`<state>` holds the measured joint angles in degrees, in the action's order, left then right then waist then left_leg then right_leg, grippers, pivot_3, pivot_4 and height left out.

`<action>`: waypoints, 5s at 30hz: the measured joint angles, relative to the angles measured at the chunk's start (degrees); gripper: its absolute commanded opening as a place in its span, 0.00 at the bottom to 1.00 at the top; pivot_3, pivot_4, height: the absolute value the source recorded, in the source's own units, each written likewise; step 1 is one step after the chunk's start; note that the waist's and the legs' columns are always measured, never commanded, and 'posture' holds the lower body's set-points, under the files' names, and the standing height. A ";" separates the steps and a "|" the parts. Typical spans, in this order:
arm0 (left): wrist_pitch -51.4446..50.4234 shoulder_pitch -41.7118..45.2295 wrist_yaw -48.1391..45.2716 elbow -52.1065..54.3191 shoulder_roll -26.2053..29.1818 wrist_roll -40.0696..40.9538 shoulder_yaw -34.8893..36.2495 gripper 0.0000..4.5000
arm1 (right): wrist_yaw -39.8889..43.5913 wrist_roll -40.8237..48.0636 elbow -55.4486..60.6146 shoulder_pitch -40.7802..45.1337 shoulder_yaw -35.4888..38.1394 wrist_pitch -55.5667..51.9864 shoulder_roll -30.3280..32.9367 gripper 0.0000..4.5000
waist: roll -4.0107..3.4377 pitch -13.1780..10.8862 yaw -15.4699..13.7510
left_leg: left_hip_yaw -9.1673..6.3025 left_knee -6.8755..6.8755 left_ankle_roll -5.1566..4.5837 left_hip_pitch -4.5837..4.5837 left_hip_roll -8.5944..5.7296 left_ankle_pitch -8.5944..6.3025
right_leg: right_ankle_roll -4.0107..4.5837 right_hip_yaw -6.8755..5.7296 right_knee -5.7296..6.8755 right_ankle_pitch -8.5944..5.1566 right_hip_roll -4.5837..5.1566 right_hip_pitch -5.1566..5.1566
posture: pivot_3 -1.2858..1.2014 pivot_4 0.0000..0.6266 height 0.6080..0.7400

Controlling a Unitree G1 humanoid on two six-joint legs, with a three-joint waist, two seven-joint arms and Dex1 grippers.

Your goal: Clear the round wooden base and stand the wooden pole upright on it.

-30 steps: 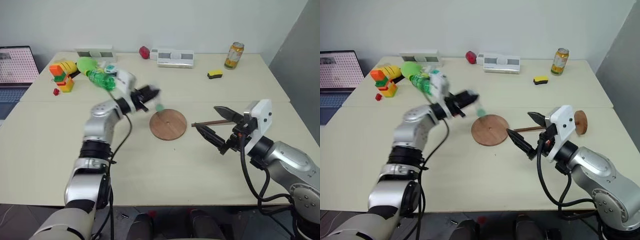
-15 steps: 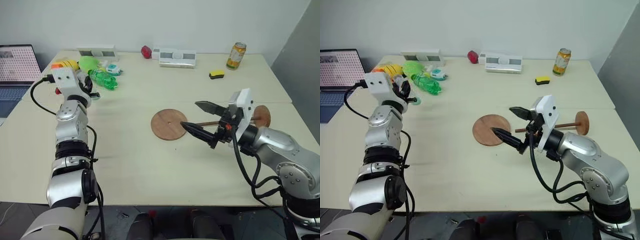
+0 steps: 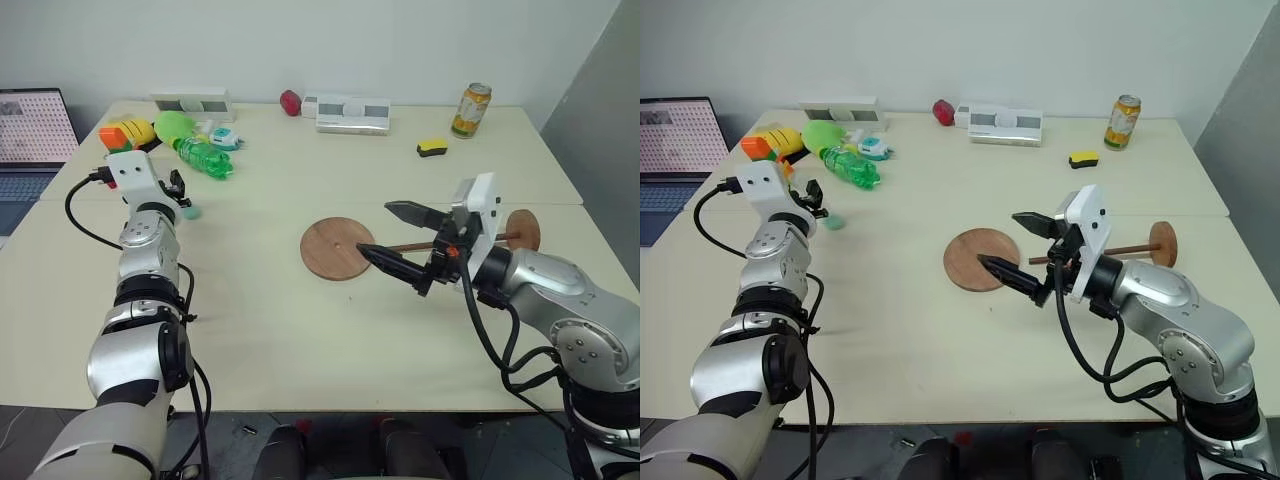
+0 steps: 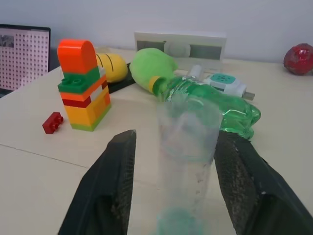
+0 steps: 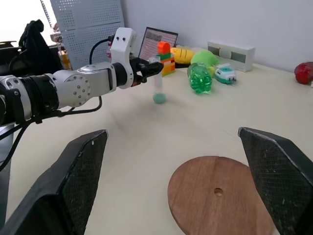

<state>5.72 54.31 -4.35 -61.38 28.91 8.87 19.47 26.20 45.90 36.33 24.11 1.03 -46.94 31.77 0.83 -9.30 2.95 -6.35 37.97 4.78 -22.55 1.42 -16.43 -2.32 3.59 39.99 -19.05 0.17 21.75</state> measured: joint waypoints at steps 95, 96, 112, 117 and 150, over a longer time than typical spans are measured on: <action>-40.85 -38.18 -47.12 80.32 2.05 28.57 -13.55 1.00 | -30.85 3.70 -31.94 22.11 11.20 7.19 -16.11 0.10 | -0.93 -0.41 2.29 | 0.53 -0.27 -0.20 0.42 0.20 -0.10 | 0.03 0.75 0.11 0.00 -0.10 0.08 | 0.52 0.24 1.00; -39.48 -40.98 -45.02 80.64 0.76 27.60 -13.30 1.00 | -29.61 1.78 -30.39 24.18 8.07 7.13 -16.13 0.10 | -0.91 -0.41 2.20 | 0.46 -0.22 -0.22 0.31 0.23 -0.10 | 0.03 0.52 0.06 -0.01 -0.10 0.11 | 0.52 0.24 1.00; -21.15 -60.16 -26.29 87.71 -11.94 13.33 -14.90 1.00 | -13.56 -17.09 -30.10 26.38 -9.80 9.68 -19.08 0.10 | -0.72 -0.36 -0.46 | 0.29 -0.04 -0.21 -0.22 0.02 -0.10 | -0.11 0.32 0.00 0.09 0.14 0.34 | 0.52 0.24 1.00; -21.15 -59.78 -26.14 87.71 -11.59 13.39 -14.96 1.00 | -11.77 -18.97 -29.92 25.62 -9.95 8.96 -19.24 0.10 | -0.72 -0.36 0.15 | 0.29 -0.04 -0.21 -0.22 0.04 -0.10 | -0.11 0.32 0.01 0.09 0.11 0.35 | 0.52 0.24 1.00; -21.27 -55.43 -26.65 85.17 -10.26 13.72 -15.18 1.00 | -4.50 -26.17 -29.63 24.52 -8.99 7.79 -21.63 0.10 | -0.71 -0.30 0.34 | 0.27 -0.06 -0.22 0.20 0.04 -0.11 | -0.11 0.33 0.00 0.09 0.08 -0.04 | 0.52 0.24 1.00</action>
<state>-15.55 -1.12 -31.00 23.79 18.65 22.60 4.29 21.70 19.73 6.70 48.62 -7.95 -39.15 10.14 0.11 -9.61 3.28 -6.08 37.91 4.56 -22.35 1.46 -16.53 -2.42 3.92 40.00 -18.96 0.25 21.71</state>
